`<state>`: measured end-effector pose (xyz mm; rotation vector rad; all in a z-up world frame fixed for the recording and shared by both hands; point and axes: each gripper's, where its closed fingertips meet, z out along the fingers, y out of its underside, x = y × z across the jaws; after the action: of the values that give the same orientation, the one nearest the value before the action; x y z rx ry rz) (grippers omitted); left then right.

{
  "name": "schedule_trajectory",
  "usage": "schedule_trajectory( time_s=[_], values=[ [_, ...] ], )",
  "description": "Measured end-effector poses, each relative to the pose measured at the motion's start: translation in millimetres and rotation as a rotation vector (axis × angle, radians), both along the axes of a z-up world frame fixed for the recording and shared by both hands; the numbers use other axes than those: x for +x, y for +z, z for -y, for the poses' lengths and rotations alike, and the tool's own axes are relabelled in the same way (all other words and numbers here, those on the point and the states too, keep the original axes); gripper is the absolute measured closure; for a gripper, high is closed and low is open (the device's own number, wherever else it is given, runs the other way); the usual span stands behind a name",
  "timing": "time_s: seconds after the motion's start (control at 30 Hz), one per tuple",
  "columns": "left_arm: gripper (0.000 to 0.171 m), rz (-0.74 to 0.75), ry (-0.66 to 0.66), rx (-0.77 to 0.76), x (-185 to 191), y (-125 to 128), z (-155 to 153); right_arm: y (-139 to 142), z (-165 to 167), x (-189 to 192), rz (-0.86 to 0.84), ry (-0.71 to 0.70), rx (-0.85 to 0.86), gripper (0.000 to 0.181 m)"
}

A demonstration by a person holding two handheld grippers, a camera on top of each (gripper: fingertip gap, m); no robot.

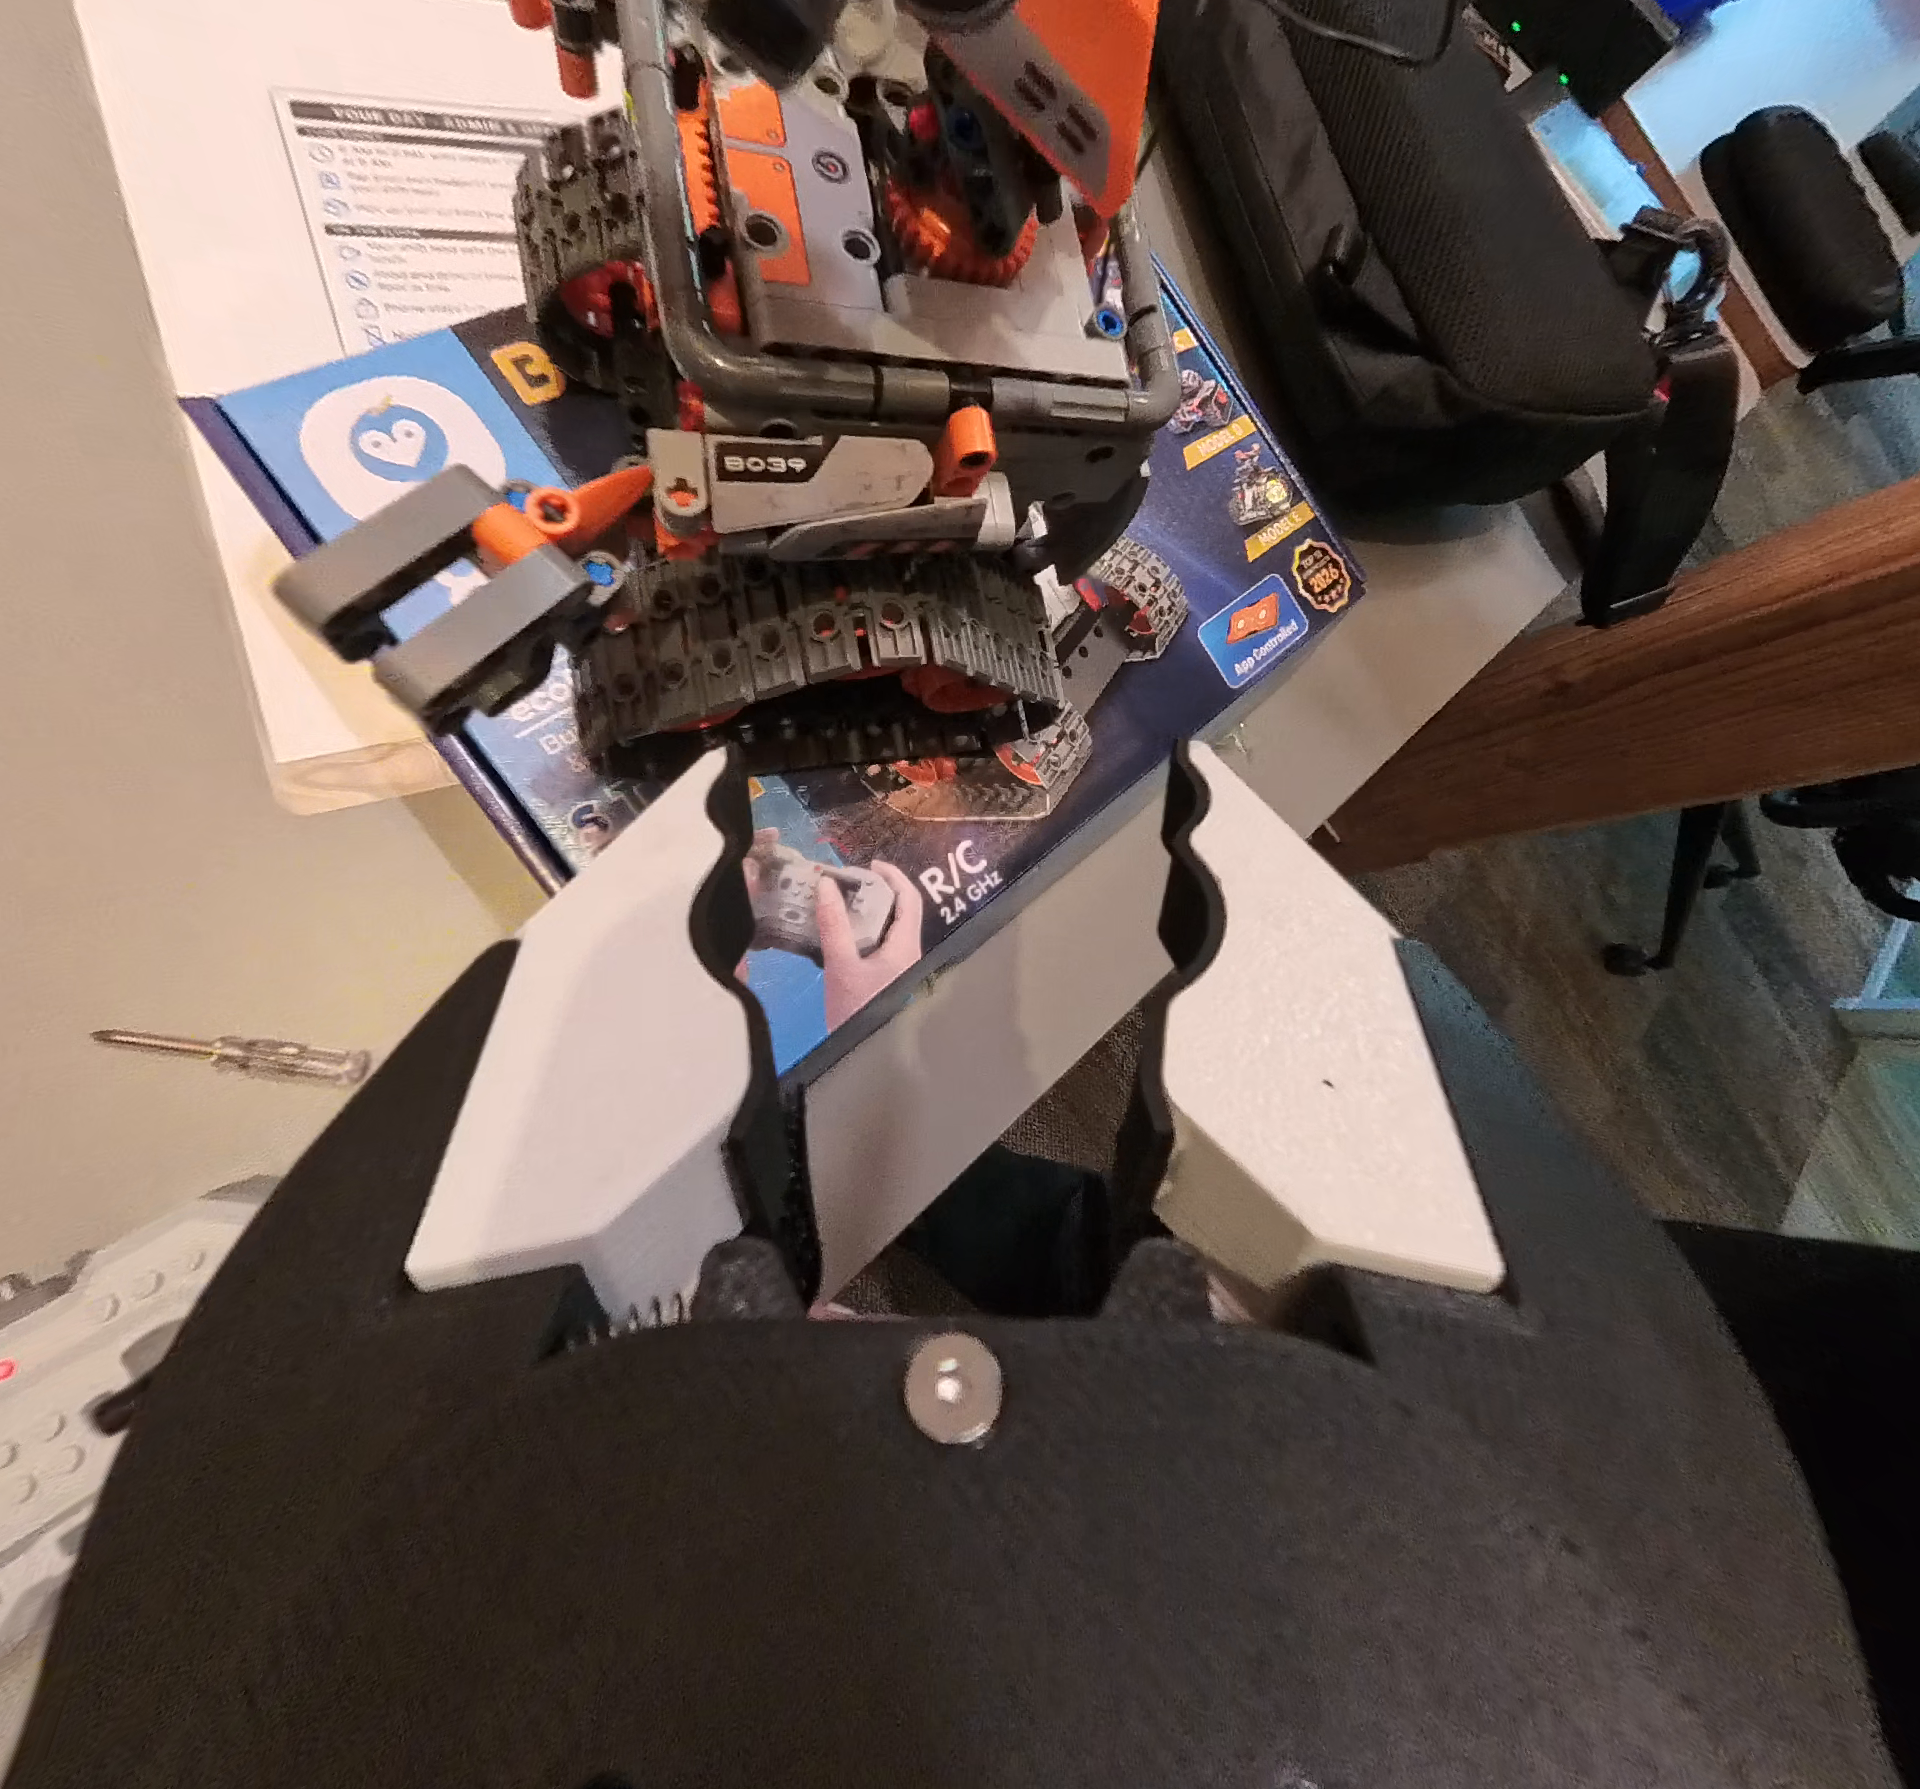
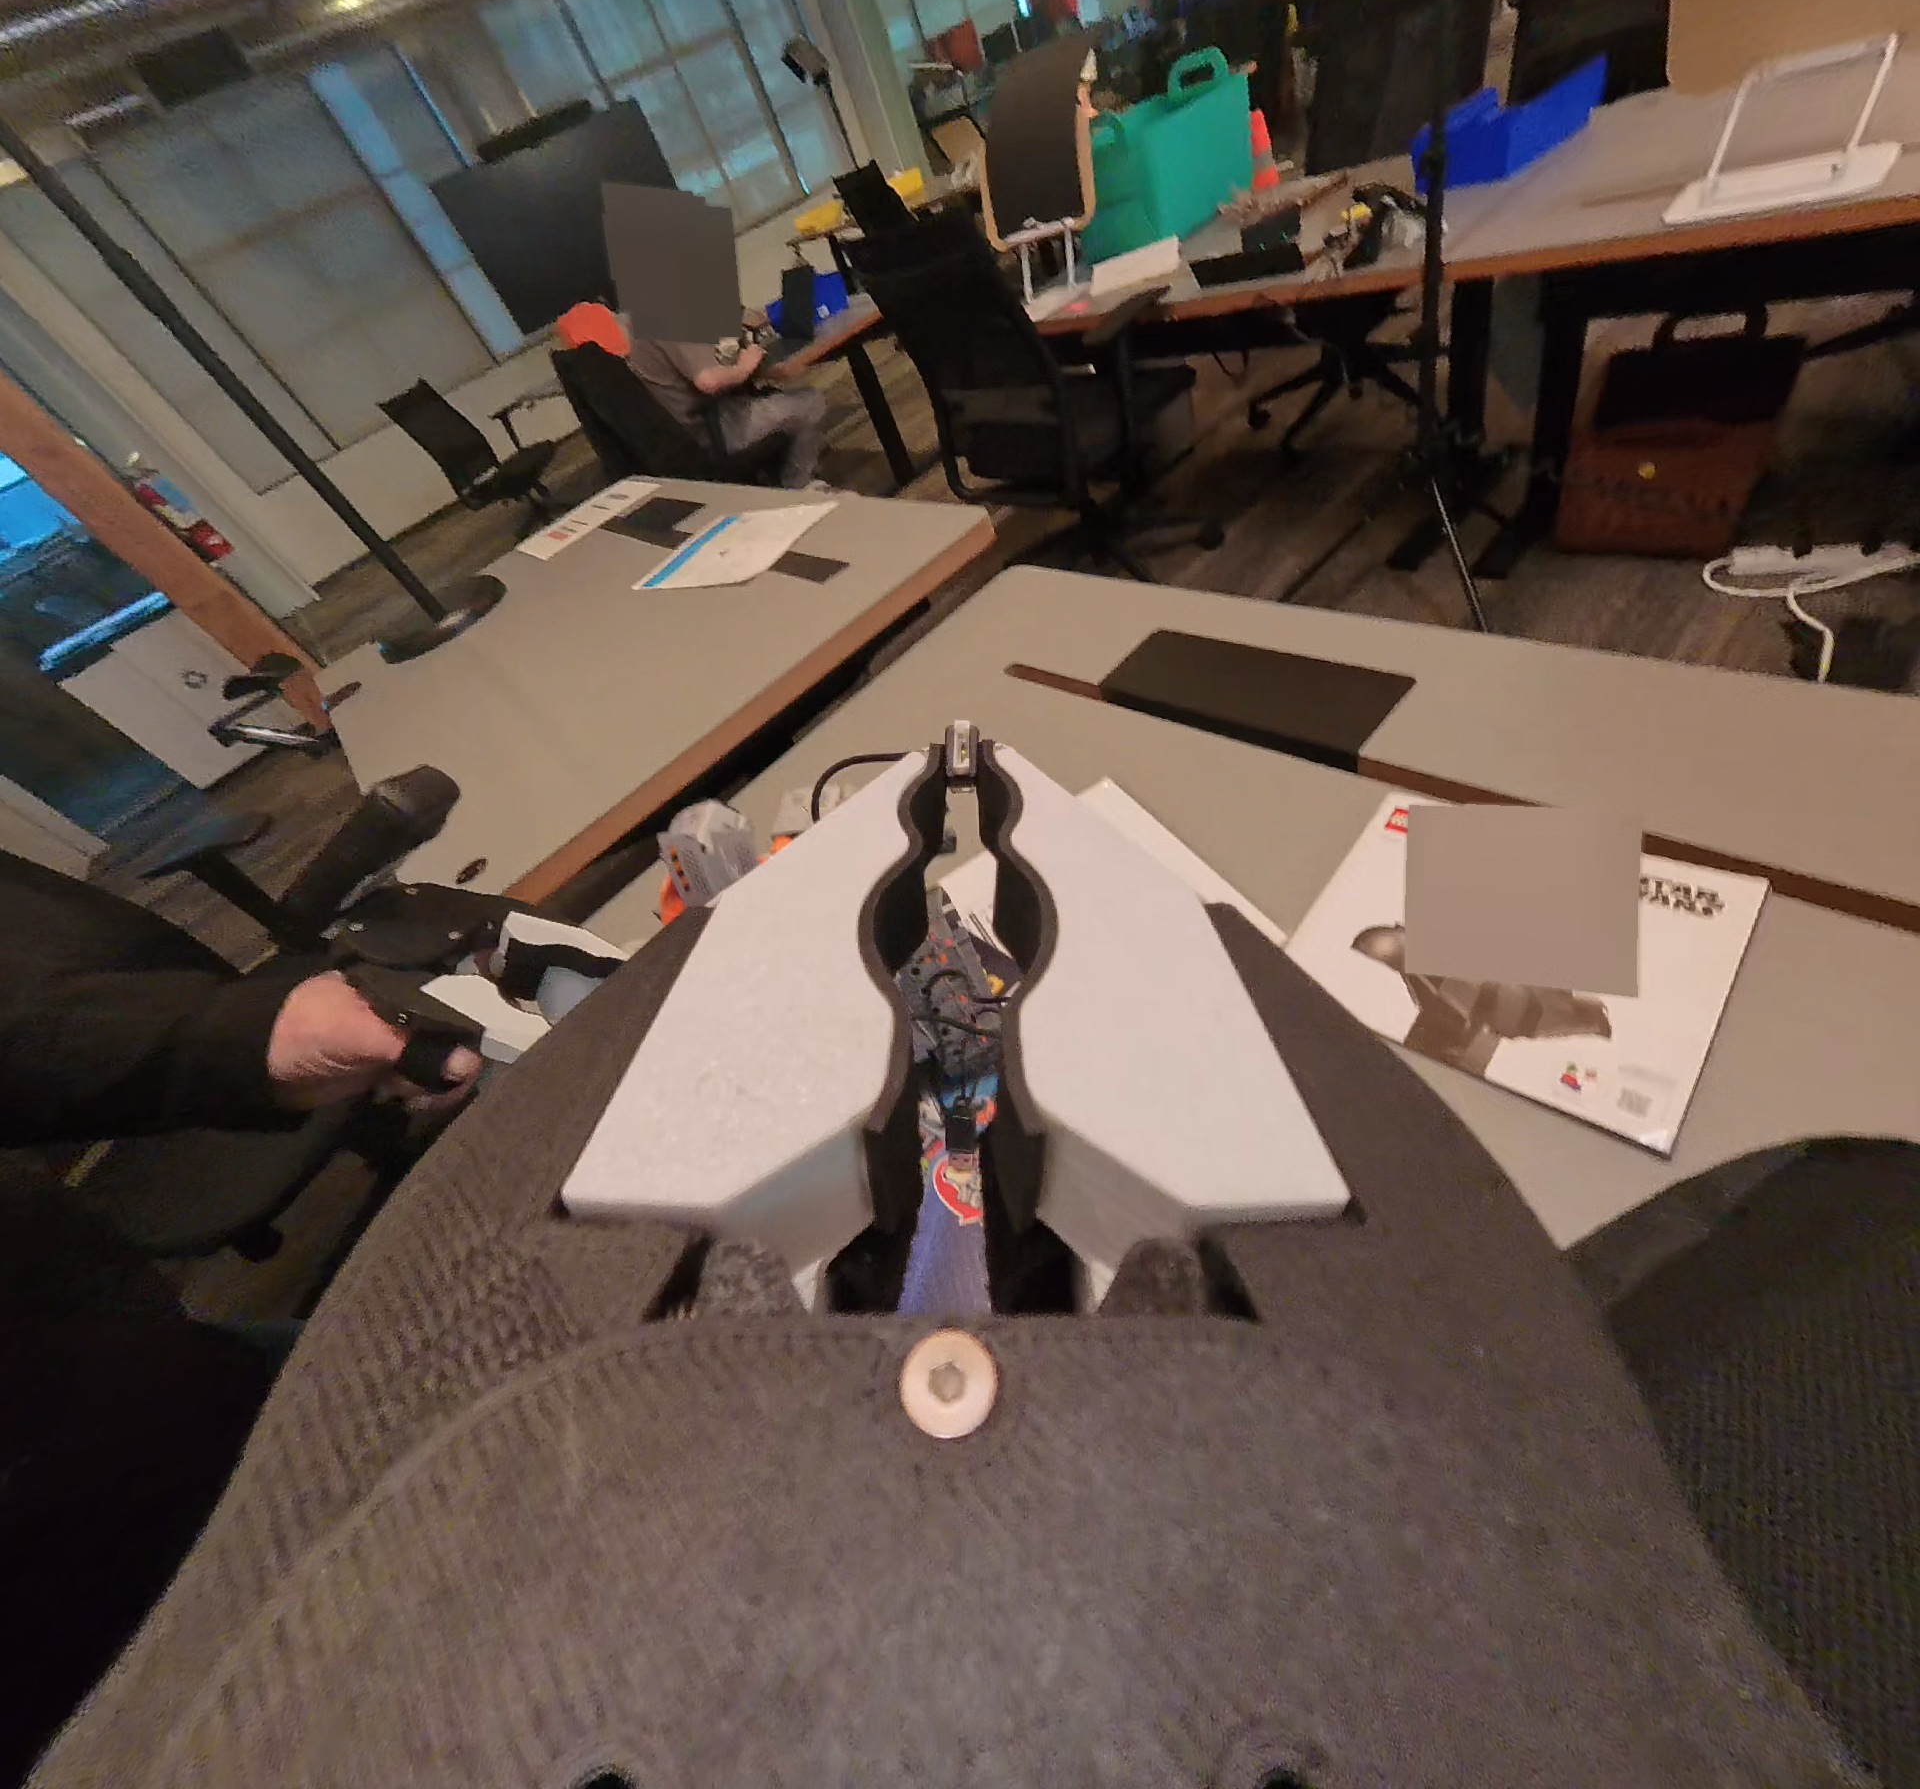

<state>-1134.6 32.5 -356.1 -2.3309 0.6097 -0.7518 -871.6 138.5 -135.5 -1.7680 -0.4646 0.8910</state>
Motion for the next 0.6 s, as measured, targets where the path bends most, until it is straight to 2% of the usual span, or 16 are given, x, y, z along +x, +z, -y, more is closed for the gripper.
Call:
schedule_trajectory(
  time_s=[0.2,0.43,0.5,0.6],
  values=[
    [0.096,0.022,0.037,-0.039,9.1,-11.2,-1.6,-67.7,-1.0,-5.5,0.120,-0.050,-0.095,0.178],
    [0.096,0.057,0.081,-0.077,17.4,-20.9,-2.4,-157.0,5.5,-19.6,0.243,-0.023,-0.245,0.177],
    [0.095,0.052,0.081,-0.074,19.8,-23.1,-1.2,-187.1,10.6,-23.7,0.281,0.009,-0.313,0.167],
    [0.094,0.052,0.084,-0.082,22.9,-26.7,0.8,-221.4,17.8,-28.2,0.365,0.039,-0.412,0.124]
  ],
)
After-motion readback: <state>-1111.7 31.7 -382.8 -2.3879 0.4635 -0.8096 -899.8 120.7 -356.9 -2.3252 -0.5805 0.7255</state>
